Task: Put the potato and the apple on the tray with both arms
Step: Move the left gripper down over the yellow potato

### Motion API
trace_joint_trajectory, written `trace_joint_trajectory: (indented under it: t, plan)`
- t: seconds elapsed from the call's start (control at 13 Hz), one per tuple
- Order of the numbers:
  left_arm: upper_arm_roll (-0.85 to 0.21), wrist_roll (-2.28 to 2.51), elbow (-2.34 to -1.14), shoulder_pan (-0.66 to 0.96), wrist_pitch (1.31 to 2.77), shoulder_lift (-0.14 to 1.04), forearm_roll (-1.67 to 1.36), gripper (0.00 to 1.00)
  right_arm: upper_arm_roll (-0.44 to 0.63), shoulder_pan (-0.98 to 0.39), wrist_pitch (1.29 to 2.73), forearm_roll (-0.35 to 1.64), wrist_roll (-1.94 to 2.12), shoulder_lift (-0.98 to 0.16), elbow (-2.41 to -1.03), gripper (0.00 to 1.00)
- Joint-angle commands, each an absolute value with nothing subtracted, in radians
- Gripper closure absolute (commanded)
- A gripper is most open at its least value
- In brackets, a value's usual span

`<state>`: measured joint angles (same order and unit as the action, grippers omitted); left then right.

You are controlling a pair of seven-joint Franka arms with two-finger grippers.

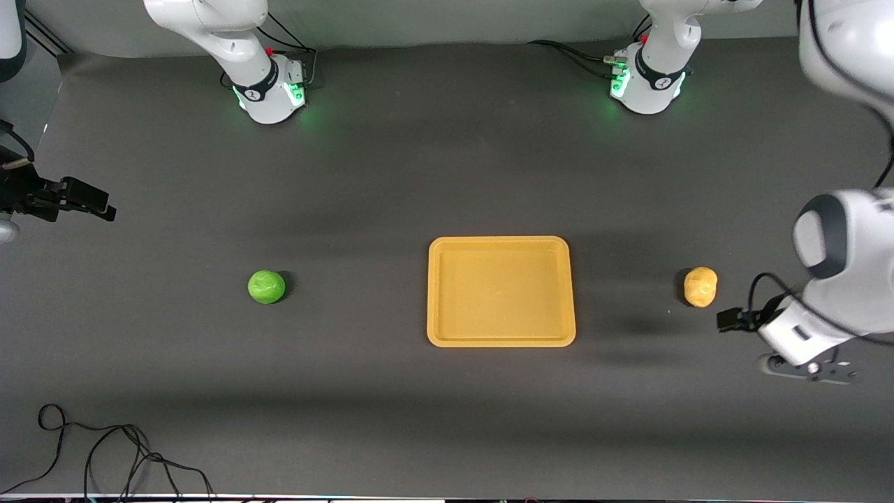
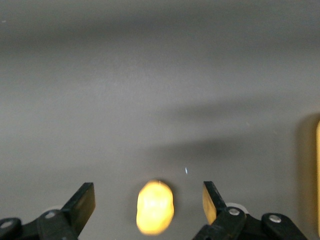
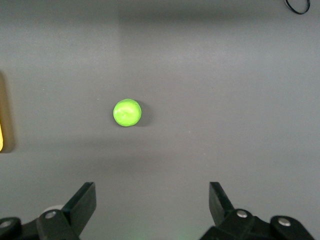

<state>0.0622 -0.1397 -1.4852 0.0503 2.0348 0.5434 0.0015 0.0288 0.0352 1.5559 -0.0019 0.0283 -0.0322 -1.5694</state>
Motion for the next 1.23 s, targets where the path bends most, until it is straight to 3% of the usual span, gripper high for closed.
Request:
trace_joint_trajectory:
  t: [0.0, 0.85, 1.15]
  plan:
    - [0.071, -0.138, -1.604, 0.057, 2.202, 0.54, -0.006, 0.02, 0.04, 0.028, 1.555, 0.003, 0.037, -0.046, -1.542, 0.0]
    - [0.066, -0.236, -1.982, 0.028, 2.586, 0.479, -0.012, 0.02, 0.038, 0.025, 1.563, 0.005, 0.035, -0.063, -1.536, 0.0]
    - [0.06, -0.265, -2.084, 0.011, 2.632, 0.425, -0.044, 0.02, 0.038, 0.025, 1.569, 0.005, 0.035, -0.067, -1.537, 0.0]
